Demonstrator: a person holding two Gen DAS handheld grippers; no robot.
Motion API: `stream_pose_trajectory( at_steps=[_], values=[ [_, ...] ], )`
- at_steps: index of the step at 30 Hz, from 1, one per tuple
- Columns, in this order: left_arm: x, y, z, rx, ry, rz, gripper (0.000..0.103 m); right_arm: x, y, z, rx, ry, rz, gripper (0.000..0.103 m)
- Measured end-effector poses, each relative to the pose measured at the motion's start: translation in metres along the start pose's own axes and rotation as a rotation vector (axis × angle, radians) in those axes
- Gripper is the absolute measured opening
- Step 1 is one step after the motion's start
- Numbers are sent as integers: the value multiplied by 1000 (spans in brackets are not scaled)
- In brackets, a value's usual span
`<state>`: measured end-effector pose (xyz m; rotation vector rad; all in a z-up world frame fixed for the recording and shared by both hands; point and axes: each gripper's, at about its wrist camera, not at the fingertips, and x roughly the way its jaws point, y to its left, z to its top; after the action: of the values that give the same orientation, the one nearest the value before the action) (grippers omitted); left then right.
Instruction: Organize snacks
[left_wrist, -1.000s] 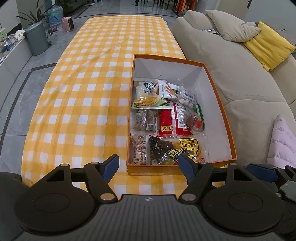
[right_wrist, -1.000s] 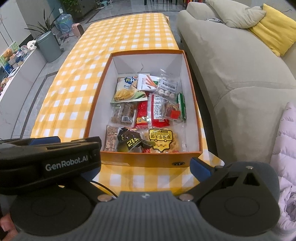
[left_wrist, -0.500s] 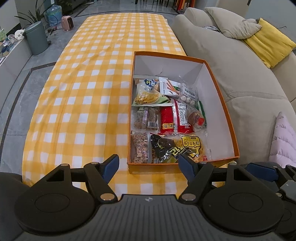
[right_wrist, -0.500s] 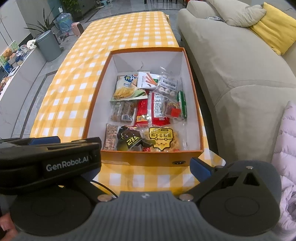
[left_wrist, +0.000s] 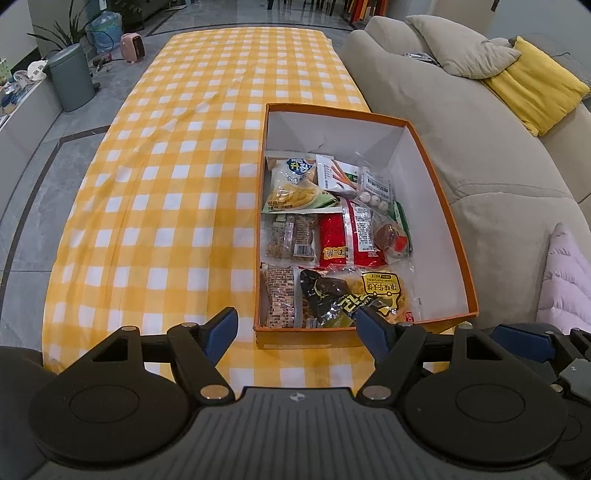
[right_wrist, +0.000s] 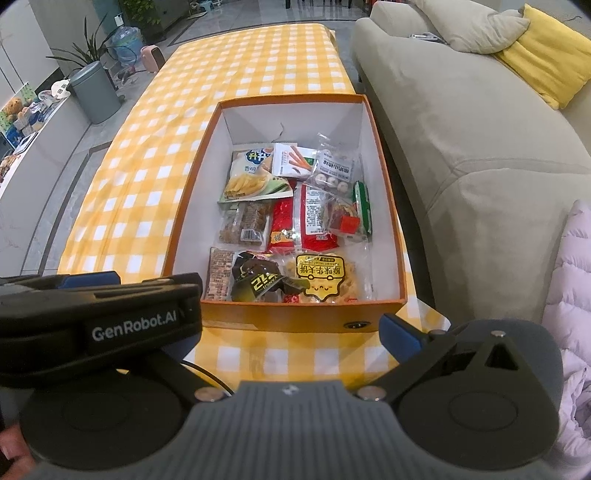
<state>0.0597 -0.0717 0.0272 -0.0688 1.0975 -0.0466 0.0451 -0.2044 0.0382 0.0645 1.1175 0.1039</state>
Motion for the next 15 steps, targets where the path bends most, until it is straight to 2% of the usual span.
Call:
stream_pose_trajectory(
  at_steps=[15],
  values=[
    [0, 1, 0, 5, -2, 9, 85, 2, 0, -1, 6, -2, 7, 99]
  ],
)
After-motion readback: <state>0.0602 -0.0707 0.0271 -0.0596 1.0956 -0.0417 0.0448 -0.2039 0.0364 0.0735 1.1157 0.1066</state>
